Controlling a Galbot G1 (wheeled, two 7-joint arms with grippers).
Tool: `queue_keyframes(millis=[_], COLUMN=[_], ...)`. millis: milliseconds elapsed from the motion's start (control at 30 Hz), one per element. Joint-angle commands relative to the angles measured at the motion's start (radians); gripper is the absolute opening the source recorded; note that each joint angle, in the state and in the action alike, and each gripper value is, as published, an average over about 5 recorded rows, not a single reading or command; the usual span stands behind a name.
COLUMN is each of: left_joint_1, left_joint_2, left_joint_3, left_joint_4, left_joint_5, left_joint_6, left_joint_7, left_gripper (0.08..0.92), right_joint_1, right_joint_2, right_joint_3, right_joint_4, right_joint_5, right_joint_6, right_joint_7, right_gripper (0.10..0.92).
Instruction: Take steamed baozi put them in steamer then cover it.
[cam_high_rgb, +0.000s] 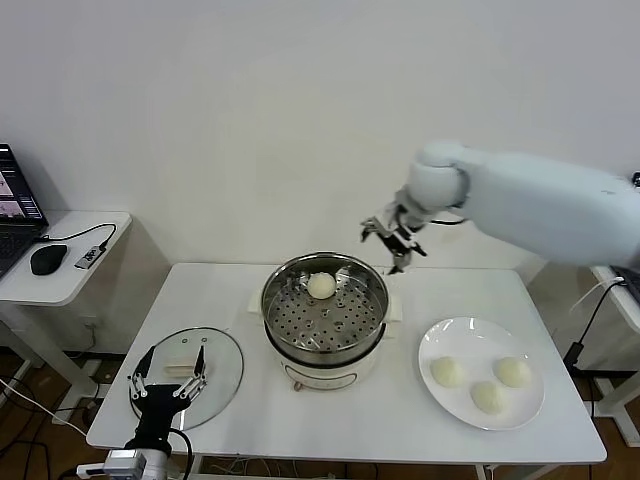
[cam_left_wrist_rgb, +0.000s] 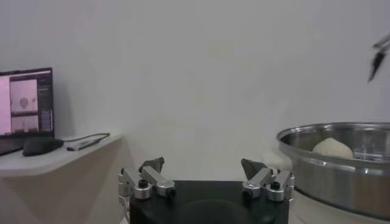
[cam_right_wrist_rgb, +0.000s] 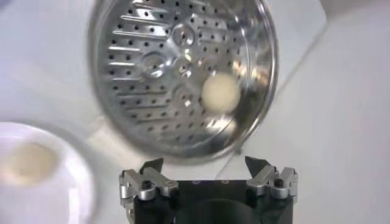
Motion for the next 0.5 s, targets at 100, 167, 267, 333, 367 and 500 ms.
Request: queue_keyframes(millis=[100,167,267,333,367,500], left_joint_1=[0.005,0.009,0.013,0.015,0.017,0.023], left_joint_2=[0.001,0.001,0.002,0.002,0.001,-0.004], left_joint_3=[-0.001,-0.003,-0.006,-0.007,-0.008,-0.013], left_joint_4=[-0.014,-0.020,-0.025,-0.026,-0.026,-0.023], left_joint_5=[0.012,0.014,0.018,0.021,0.022,0.024], left_joint_6=[-0.003,-0.003,-0.002,-0.002,-0.002,-0.002], left_joint_7=[-0.002,-0.001,0.000,0.000,0.000,0.001], left_gripper=[0.823,0.823,0.823,0.823,0.823,0.823], right_joint_1=[-0.161,-0.252,-0.397,-0.480,-0.511,-0.640], right_joint_2=[-0.373,-0.390,-0.395,-0.384,-0.378,-0.344], right_joint_3=[0.046,0.102,0.207,0.273,0.298,0.385], right_joint_4=[0.216,0.208,0.178,0.152,0.141,0.092], right_joint_5=[-0.057,-0.084,-0.136,-0.168,-0.180,-0.234], right_joint_6=[-0.183,-0.168,-0.131,-0.109,-0.103,-0.089], right_joint_7=[0.004,0.001,-0.012,-0.022,-0.026,-0.028], right_gripper=[0.823,0.823,0.823,0.823,0.823,0.823])
